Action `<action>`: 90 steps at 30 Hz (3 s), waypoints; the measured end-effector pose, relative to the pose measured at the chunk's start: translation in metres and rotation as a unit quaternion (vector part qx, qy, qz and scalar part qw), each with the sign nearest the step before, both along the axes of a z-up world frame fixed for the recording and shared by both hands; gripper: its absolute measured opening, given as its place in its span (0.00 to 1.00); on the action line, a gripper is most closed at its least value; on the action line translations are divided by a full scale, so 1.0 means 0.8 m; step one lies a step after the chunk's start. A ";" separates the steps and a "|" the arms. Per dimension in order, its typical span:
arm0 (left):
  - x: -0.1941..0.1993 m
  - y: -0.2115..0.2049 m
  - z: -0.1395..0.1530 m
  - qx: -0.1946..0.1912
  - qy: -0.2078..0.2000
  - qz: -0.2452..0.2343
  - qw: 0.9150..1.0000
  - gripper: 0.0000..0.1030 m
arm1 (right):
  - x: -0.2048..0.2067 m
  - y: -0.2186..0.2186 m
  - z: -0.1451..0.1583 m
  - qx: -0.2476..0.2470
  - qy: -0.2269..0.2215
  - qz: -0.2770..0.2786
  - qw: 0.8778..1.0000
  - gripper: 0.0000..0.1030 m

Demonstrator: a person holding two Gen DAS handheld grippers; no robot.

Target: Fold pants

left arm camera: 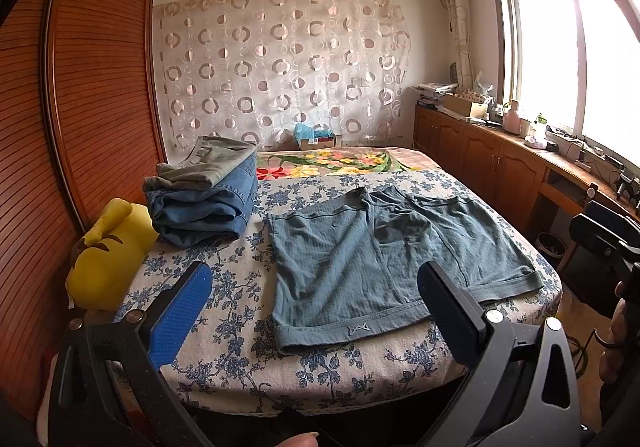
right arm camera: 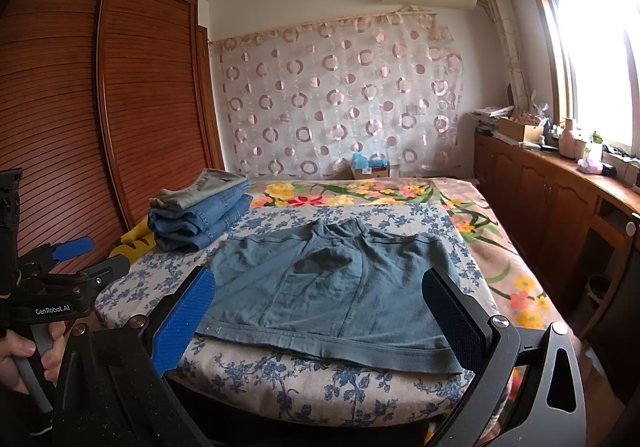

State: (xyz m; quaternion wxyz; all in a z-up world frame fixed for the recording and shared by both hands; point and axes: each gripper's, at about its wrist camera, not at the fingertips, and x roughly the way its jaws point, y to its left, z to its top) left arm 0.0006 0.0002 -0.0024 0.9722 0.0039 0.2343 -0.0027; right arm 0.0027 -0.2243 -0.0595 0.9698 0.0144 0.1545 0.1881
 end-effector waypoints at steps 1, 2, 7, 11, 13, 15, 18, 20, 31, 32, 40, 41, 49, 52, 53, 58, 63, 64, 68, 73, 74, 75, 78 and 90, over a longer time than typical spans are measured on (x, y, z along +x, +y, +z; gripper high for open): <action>-0.003 -0.002 0.000 0.001 0.000 -0.001 1.000 1.00 | 0.000 0.000 0.000 0.000 -0.001 0.000 1.000 1.00; -0.003 -0.002 0.000 0.000 0.000 0.000 1.000 1.00 | -0.002 0.000 0.000 0.000 -0.001 0.001 1.000 1.00; -0.004 -0.003 0.000 0.000 -0.001 0.000 1.000 1.00 | 0.001 0.002 -0.001 0.000 -0.002 0.000 1.000 1.00; -0.004 -0.003 0.000 0.000 -0.001 0.000 1.000 1.00 | 0.000 0.001 -0.001 0.000 -0.002 0.001 1.000 1.00; -0.004 -0.004 0.000 0.001 -0.001 0.000 1.000 1.00 | 0.000 0.001 -0.001 0.000 -0.003 0.001 1.000 1.00; -0.004 -0.004 0.000 0.000 -0.001 0.000 1.000 1.00 | -0.001 0.002 -0.001 0.000 -0.003 0.001 1.000 1.00; -0.004 -0.004 0.000 0.001 -0.001 0.000 1.000 1.00 | -0.001 0.002 -0.001 0.000 -0.003 0.002 1.000 1.00; -0.004 -0.004 0.000 0.000 -0.001 0.000 1.000 1.00 | -0.002 0.001 -0.001 0.000 -0.003 0.001 1.000 1.00; -0.004 -0.004 0.000 0.001 -0.001 0.000 1.000 1.00 | -0.002 0.000 0.000 0.001 -0.005 0.002 1.000 1.00; -0.004 -0.004 0.000 0.001 -0.001 0.000 1.000 1.00 | -0.003 0.000 0.001 0.001 -0.005 0.002 1.000 1.00; -0.005 -0.004 0.000 0.001 -0.001 0.000 1.000 1.00 | -0.003 0.000 0.001 0.002 -0.005 0.002 1.000 1.00; -0.005 -0.005 -0.001 0.001 -0.001 -0.001 1.000 1.00 | -0.003 0.000 0.001 0.001 -0.005 0.002 1.000 1.00; -0.009 -0.032 0.001 0.004 0.006 -0.006 1.000 1.00 | -0.002 -0.001 0.000 0.001 -0.003 0.000 1.000 1.00; -0.007 -0.037 -0.002 0.002 0.013 -0.010 1.000 1.00 | 0.000 -0.001 -0.002 0.001 0.001 0.000 1.000 1.00; -0.005 -0.038 -0.004 0.001 0.015 -0.012 1.000 1.00 | 0.002 -0.001 -0.004 -0.001 0.003 0.000 1.000 1.00; 0.005 -0.035 -0.017 0.000 0.033 -0.021 0.999 1.00 | 0.008 -0.005 -0.009 0.006 0.009 0.005 1.000 1.00; 0.019 -0.028 -0.030 -0.003 0.049 -0.030 0.998 1.00 | 0.016 -0.007 -0.012 -0.004 0.012 0.009 1.000 1.00; 0.022 -0.027 -0.033 -0.005 0.053 -0.032 0.998 1.00 | 0.017 -0.008 -0.012 -0.005 0.013 0.009 1.000 1.00; 0.027 -0.026 -0.038 -0.011 0.064 -0.041 0.997 1.00 | 0.022 -0.013 -0.012 -0.006 0.017 0.009 1.000 1.00; 0.037 -0.029 -0.042 -0.014 0.072 -0.061 0.995 1.00 | 0.025 -0.019 -0.013 -0.004 0.018 0.003 1.000 0.97; 0.041 -0.030 -0.043 -0.014 0.072 -0.066 0.995 1.00 | 0.028 -0.021 -0.013 -0.003 0.018 0.000 1.000 0.97; 0.046 -0.032 -0.044 -0.011 0.072 -0.073 0.995 1.00 | 0.032 -0.022 -0.013 -0.003 0.020 -0.002 1.000 0.97; 0.062 -0.037 -0.049 -0.002 0.074 -0.088 0.993 1.00 | 0.043 -0.022 -0.014 -0.013 0.028 -0.007 1.000 0.97; 0.131 -0.035 -0.068 0.001 0.104 -0.118 0.988 1.00 | 0.099 -0.016 0.000 -0.042 0.047 -0.023 0.998 0.80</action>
